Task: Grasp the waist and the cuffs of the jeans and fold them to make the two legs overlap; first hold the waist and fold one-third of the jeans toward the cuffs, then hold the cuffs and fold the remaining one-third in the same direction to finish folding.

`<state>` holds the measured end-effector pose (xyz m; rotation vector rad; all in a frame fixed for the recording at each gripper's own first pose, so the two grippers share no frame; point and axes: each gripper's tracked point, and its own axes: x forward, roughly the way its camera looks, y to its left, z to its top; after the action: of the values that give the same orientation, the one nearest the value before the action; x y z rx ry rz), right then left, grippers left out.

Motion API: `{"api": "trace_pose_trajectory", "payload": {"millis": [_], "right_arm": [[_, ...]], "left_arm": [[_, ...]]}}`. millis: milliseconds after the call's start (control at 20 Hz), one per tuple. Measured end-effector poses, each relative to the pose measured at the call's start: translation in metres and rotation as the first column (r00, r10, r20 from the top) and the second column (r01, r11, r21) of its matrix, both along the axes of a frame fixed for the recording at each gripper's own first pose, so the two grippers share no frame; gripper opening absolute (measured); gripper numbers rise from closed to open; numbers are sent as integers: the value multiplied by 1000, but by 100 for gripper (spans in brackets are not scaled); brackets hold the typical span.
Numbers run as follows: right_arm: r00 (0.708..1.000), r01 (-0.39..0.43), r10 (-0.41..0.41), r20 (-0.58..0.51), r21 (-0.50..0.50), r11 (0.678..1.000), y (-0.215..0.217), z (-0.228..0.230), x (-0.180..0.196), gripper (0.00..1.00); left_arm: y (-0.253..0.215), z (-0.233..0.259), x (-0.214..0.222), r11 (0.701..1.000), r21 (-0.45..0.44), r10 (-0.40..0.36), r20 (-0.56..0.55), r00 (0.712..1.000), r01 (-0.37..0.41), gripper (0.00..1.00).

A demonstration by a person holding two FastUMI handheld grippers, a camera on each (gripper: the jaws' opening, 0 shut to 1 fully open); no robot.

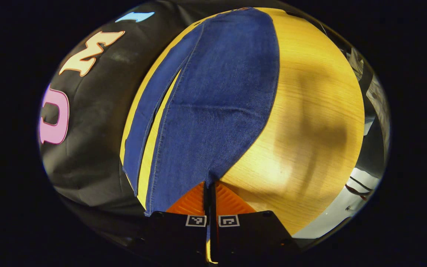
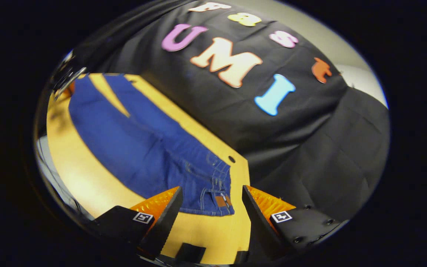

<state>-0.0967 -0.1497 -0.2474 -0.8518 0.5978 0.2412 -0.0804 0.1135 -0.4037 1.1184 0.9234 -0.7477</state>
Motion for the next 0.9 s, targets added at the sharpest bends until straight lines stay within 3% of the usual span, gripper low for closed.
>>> {"api": "trace_pose_trajectory", "payload": {"millis": [250, 600, 750, 800, 900], "right_arm": [[978, -169, 151, -145, -124, 978, -14, -62, -11, 99], [896, -399, 306, -321, -283, 872, -33, -121, -10, 100], [881, -433, 330, -338, -301, 850, -31, -132, 9, 86], [873, -446, 336, -353, -300, 844, -31, -137, 12, 87], [862, -467, 356, -360, -296, 833, -24, -145, 21, 71]], "left_arm": [[0, 0, 0, 998, 15, 63, -19, 998, -63, 0], [0, 1, 0, 992, 33, 119, -16, 993, -118, 0], [-2, 0, 2, 989, 39, 141, -21, 990, -140, 0], [-1, 0, 2, 988, 37, 152, -26, 988, -151, 0], [-1, 0, 3, 983, 32, 181, -30, 983, -180, 0]]}}
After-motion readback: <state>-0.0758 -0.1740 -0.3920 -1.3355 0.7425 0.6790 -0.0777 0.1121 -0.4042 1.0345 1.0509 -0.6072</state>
